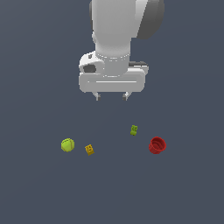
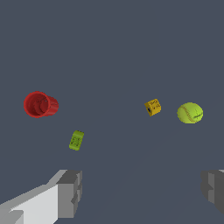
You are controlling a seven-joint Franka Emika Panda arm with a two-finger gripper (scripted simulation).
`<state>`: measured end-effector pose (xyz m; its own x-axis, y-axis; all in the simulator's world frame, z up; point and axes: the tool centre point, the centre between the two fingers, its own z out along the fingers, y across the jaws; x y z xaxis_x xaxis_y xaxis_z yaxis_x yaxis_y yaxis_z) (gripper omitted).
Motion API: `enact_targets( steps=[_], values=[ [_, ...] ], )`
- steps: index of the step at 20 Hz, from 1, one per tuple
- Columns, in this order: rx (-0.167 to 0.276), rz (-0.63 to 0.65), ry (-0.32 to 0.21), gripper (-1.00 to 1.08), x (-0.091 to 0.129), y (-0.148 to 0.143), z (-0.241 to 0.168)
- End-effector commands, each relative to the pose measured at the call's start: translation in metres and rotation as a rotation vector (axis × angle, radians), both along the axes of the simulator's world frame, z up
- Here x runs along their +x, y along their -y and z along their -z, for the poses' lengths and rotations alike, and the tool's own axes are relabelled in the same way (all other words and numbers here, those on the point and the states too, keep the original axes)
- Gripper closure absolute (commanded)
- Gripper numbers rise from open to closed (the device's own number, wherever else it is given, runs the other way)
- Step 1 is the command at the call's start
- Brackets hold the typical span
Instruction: Pick up a designated object from a clutter of objects.
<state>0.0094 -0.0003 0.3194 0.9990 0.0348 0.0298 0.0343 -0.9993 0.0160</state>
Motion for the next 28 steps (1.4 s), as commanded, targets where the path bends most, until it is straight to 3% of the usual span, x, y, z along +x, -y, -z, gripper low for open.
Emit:
enact_targets(
  steps=[1,10,16,28],
  values=[
    [0.000,0.000,0.000,-0.92,0.000,0.000,0.000],
    [0.014,-0.046,0.025,-0.92,0.004,-0.033,-0.016],
    [0.014,-0.045,0.024,-0.92,0.004,-0.033,-0.016],
    [0.012,0.011,0.016,-0.92,0.026,-0.062,0.017]
  ],
)
